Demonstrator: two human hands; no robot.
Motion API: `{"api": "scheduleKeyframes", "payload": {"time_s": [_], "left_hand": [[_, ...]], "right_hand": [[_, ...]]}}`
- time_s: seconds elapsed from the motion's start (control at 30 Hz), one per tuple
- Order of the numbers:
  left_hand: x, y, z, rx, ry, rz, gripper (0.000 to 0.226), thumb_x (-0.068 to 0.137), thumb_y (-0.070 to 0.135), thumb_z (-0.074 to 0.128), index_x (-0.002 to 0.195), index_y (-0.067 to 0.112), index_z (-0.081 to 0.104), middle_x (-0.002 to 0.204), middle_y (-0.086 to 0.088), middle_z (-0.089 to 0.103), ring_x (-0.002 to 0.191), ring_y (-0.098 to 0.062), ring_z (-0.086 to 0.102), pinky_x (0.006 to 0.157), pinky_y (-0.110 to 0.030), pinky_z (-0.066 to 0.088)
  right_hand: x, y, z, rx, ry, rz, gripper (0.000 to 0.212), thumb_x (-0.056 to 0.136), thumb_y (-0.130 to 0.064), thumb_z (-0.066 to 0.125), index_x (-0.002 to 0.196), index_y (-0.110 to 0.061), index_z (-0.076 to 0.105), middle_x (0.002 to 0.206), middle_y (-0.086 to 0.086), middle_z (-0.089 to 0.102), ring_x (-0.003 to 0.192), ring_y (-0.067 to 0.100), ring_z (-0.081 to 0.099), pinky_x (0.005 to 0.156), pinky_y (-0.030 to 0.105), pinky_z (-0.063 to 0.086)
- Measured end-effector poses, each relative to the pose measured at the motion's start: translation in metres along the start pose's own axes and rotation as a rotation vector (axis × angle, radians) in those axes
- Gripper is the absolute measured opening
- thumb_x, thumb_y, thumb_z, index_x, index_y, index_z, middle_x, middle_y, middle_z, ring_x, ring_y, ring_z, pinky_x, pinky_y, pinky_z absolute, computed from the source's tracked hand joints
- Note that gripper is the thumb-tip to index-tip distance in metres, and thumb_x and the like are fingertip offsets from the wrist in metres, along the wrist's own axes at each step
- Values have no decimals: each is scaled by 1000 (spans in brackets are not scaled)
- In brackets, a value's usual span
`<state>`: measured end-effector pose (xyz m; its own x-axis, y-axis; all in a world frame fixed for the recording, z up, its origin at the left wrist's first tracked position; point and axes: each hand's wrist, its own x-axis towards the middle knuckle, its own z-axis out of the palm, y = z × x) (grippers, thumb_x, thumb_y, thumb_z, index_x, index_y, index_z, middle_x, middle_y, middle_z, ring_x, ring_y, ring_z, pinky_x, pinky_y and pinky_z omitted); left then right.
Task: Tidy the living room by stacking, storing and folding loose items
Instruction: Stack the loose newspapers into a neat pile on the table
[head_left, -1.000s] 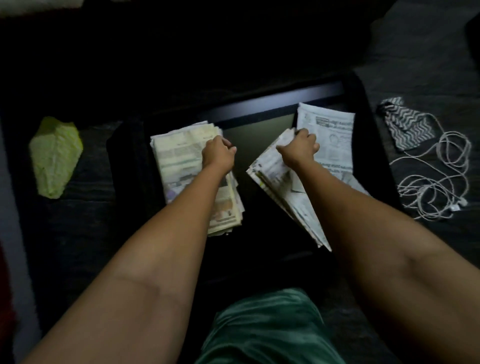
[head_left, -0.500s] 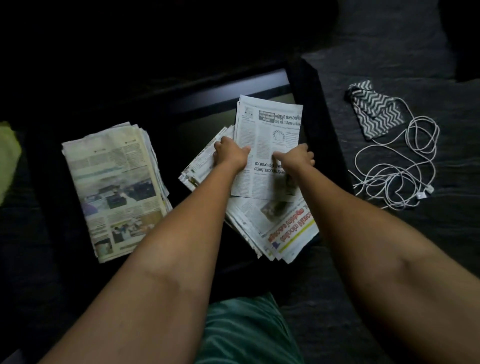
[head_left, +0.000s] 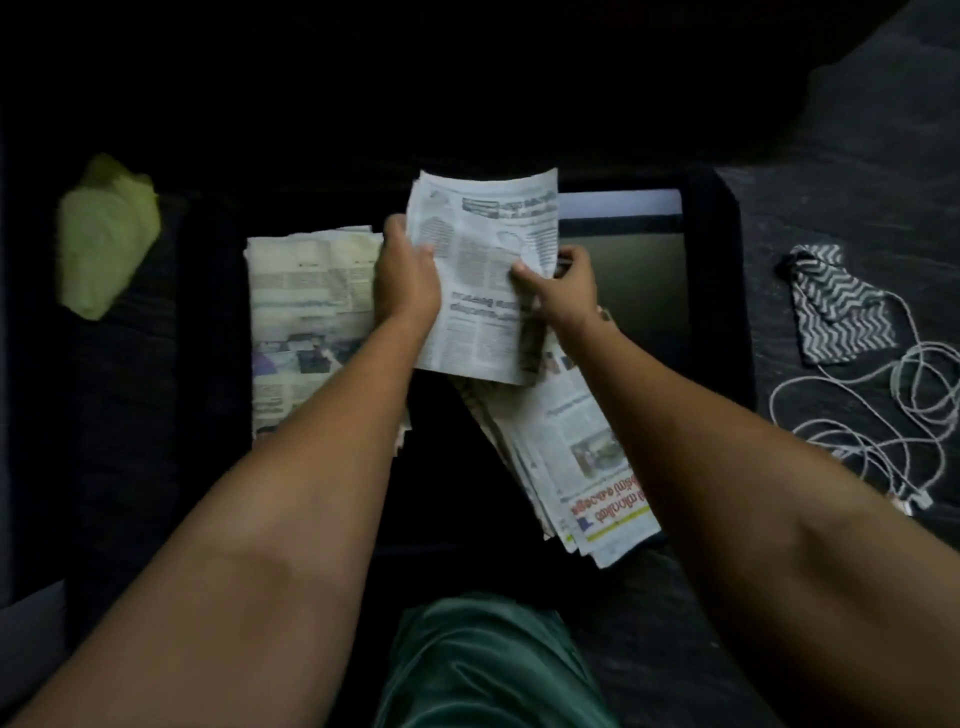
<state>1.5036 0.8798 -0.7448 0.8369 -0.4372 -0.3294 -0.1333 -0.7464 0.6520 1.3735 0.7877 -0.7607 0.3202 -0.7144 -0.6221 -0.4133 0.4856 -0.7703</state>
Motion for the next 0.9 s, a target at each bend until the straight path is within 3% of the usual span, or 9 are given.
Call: {"api": "scheduleKeyframes", "payload": {"time_s": [0.1,0.2,0.3,0.37,0.63,0.8,0.9], "left_hand": [[15,-54,-49,-2,51,-87,35,99,15,44,134,16,42,127,-10,57,112,-29,56,90,-36,46],[19,-107,-87,65,75,-173,42,97,11,48,139,16,42,133,-12,52,119,-29,52,97,-35,41],[16,-141,-107,139,68,-198,42,95,6,51,136,12,47,133,-16,49,120,-31,50,98,-35,39],[14,-155,-110,132,58,-212,42,94,5,52,135,13,48,132,-16,47,119,-31,50,98,-35,40],[20,-176,-104,201,-26,-177,56,86,5,63,137,18,44,132,-14,43,119,-31,47,96,-37,42],[20,-166,-92,431,100,-300,71,80,11,71,139,20,33,141,-10,30,129,-32,31,99,-48,36],[11,-145,-79,520,236,-181,62,78,4,63,132,19,37,136,-10,36,123,-31,36,96,-44,35]], "right_hand": [[-10,3,61,-39,-68,-43,29,84,-10,70,103,-11,48,88,2,57,80,15,56,74,30,51],[-21,18,112,-199,-140,-36,15,87,-11,65,94,-15,53,77,-5,56,75,13,56,74,33,51],[-28,32,144,-352,-168,-6,16,87,-15,66,99,-14,57,90,-2,62,82,13,59,74,26,47],[-28,40,154,-409,-157,16,19,84,-16,68,99,-15,57,101,4,65,89,18,62,79,31,53],[-28,54,160,-591,-80,-33,25,79,-15,73,89,-15,51,96,5,64,81,18,60,69,28,48],[-28,50,157,-760,-80,-160,32,79,-22,74,100,-14,52,96,-1,57,79,14,54,52,19,33],[-26,43,142,-804,-12,-244,34,82,-34,70,103,-14,51,97,-2,55,82,16,54,61,27,39]]}}
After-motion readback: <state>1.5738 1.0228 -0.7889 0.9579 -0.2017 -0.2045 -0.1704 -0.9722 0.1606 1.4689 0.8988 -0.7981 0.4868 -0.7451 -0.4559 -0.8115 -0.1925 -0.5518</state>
